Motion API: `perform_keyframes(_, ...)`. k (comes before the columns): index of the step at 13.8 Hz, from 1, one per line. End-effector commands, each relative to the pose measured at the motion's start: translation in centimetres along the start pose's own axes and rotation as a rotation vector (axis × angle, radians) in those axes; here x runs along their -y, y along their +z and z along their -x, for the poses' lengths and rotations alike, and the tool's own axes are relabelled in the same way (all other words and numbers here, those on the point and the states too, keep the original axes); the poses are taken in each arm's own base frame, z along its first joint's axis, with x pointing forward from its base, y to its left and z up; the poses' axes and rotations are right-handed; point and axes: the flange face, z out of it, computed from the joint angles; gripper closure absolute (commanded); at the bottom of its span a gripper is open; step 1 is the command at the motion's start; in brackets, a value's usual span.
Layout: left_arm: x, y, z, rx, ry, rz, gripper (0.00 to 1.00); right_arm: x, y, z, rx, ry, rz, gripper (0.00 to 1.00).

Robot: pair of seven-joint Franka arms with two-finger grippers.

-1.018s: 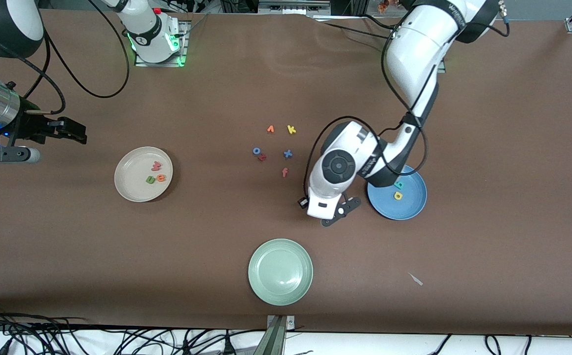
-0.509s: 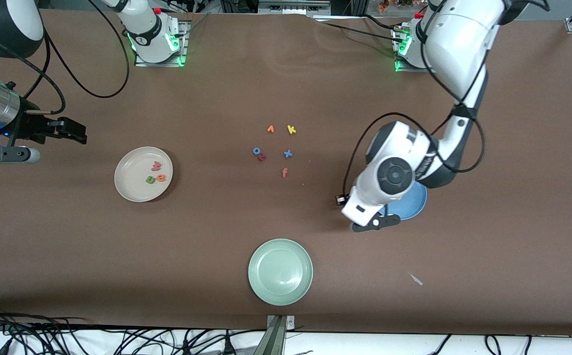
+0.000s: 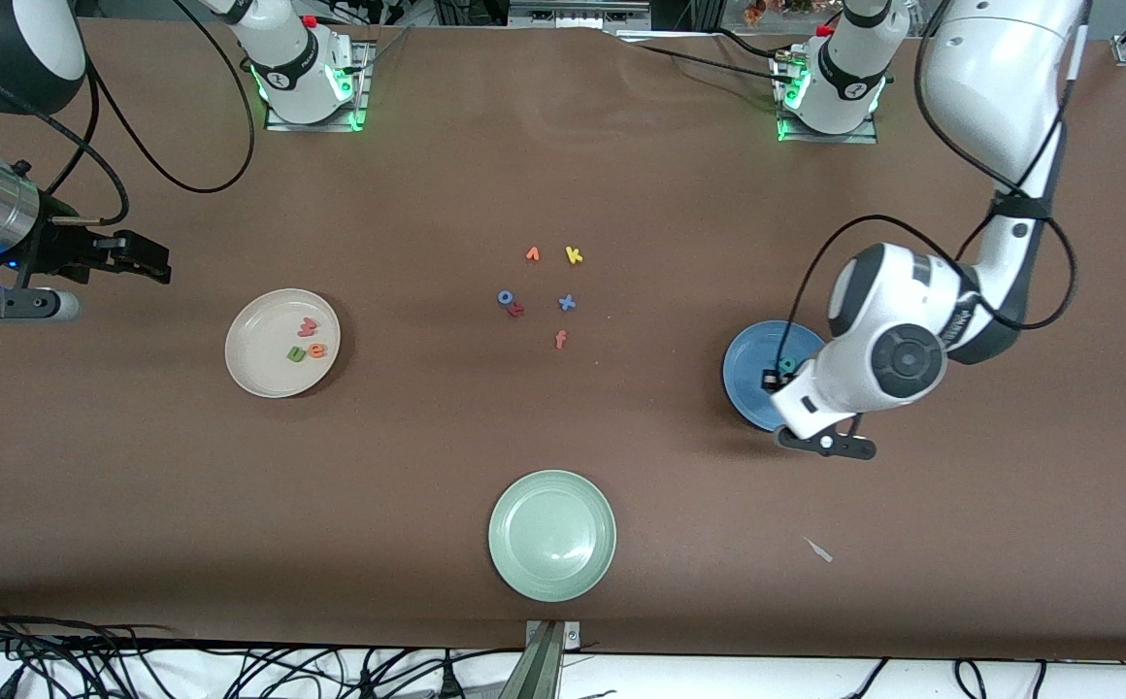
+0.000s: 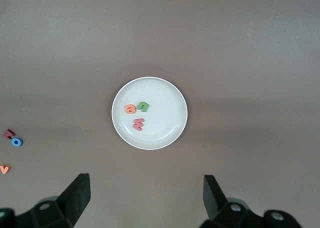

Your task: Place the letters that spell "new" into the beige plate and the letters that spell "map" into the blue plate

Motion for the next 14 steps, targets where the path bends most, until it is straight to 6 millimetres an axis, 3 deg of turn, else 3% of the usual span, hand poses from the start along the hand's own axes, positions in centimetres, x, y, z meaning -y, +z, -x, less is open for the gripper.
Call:
perform_keyframes(1,-0.3,1.5,2.4,0.009,0.066,-0.031,1.00,-0.1,-0.1,0.3,0.003,-0.007,-0.017,0.00)
perform_keyframes(3,1.2,4.1,3.7,-0.028,0.059,-0.023,1.00,-0.1,-0.1,0.3,0.003,-0.007,-0.017,0.00)
perform_keyframes(5,0.4,6.4,4.7,-0.057,0.053,-0.017,1.00,-0.1,-0.1,0.3,0.003,-0.007,-0.017,0.00)
perform_keyframes(7,-0.7,7.1,4.8,-0.049,0.040,-0.006,0.92,-0.1,-0.1,0.3,0.003,-0.007,-0.017,0.00)
perform_keyframes(8,-1.3,7.6,4.8,-0.041,0.012,0.000,0.62,-0.1,-0.1,0.3,0.003,-0.007,-0.017,0.00)
perform_keyframes(9,-1.6,8.0,4.8,-0.040,-0.013,0.001,0.17,-0.1,-0.1,0.3,0.003,-0.007,-0.017,0.00)
perform_keyframes(10,-1.8,7.5,4.6,-0.044,-0.011,0.001,0.00,-0.1,0.0,0.3,0.004,-0.007,-0.017,0.00)
perform_keyframes(12,-1.6,5.0,4.1,-0.082,-0.010,0.001,0.00,-0.1,-0.1,0.3,0.003,-0.007,-0.017,0.00)
perform_keyframes(14,-1.5,0.6,4.5,-0.110,-0.013,-0.009,0.00,-0.1,-0.1,0.3,0.003,-0.007,-0.017,0.00)
